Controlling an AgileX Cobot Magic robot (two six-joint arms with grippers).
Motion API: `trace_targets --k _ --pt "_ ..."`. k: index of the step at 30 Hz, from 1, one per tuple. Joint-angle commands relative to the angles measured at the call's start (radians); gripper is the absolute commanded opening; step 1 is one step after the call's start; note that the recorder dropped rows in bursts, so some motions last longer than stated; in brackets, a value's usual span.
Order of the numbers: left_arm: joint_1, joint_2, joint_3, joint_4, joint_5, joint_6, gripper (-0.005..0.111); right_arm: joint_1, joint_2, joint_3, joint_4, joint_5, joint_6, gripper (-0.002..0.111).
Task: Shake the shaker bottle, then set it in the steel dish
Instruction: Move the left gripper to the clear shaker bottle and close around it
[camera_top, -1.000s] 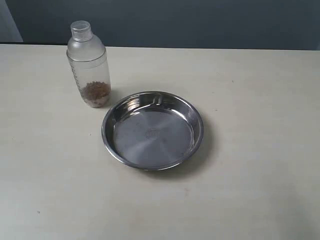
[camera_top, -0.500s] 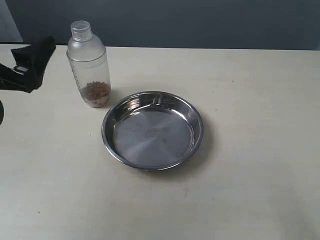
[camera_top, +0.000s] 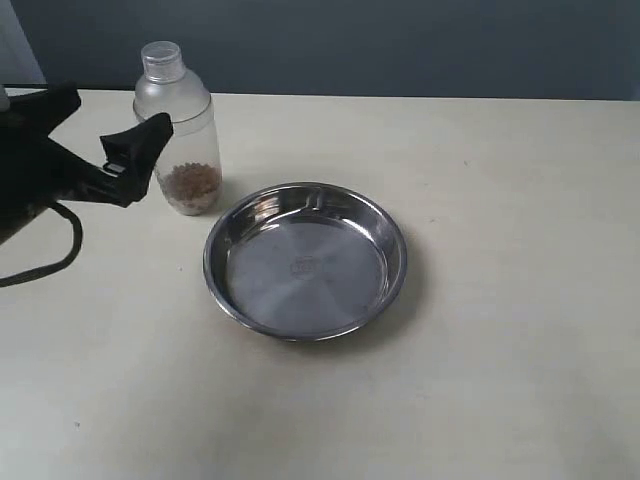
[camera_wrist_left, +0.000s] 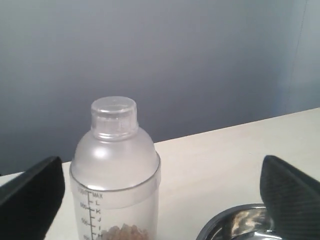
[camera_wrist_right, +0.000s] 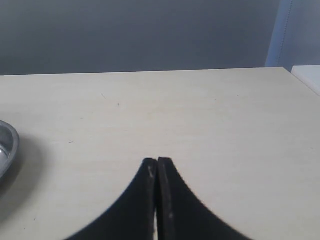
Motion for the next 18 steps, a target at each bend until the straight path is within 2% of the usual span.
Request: trace_targets --k 1,7,18 --pt "-0.008 0.155 -0.006 -0.058 -0.141 0.061 0.105 -0.006 -0.004 0.001 -0.005 -0.013 0.000 -0.001" --pt "-0.008 0.349 -0.103 -0.074 -0.141 0.092 0.105 -0.006 -0.004 0.001 -0.005 -0.013 0.000 -0.001" --pt "-0.008 0.517 -0.287 -0.054 -0.141 0.090 0.105 -0.006 -0.004 0.001 -0.005 -0.013 0.000 -0.001"
